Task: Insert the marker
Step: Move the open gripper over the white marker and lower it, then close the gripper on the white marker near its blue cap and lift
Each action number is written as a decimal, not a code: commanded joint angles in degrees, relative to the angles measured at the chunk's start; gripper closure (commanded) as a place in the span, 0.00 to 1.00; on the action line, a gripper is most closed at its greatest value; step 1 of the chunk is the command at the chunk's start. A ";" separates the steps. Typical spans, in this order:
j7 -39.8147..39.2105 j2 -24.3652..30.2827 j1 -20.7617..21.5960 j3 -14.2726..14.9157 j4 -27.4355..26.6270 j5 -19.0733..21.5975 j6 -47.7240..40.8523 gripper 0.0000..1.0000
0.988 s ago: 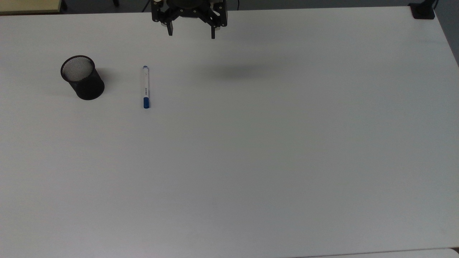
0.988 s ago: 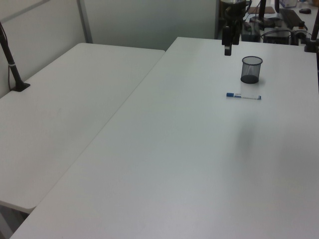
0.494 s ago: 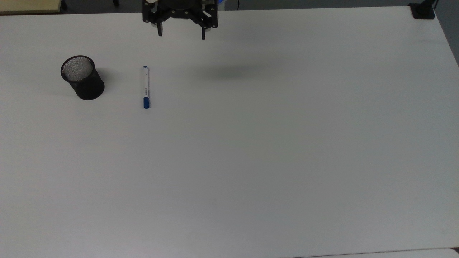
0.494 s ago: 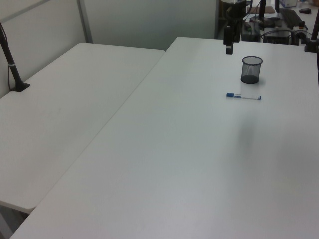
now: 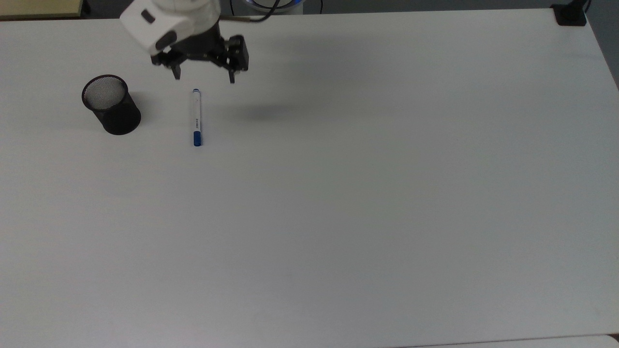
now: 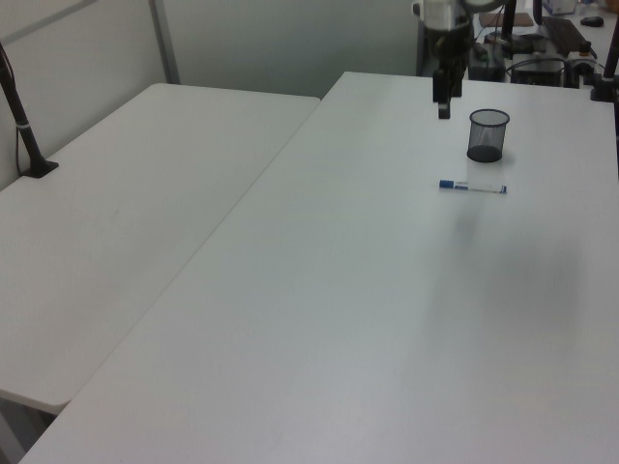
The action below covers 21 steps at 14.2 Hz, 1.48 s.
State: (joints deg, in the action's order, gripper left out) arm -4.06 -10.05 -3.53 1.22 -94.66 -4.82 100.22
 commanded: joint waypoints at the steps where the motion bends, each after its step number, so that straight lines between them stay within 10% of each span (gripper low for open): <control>1: -1.21 -4.79 -1.04 0.10 -2.71 -2.55 7.60 0.00; 21: -1.83 -11.92 -3.24 0.01 -11.51 -7.49 18.52 0.71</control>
State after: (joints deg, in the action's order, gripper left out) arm -6.44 -22.06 -7.20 1.14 -105.20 -12.17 117.14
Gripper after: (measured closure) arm 0.687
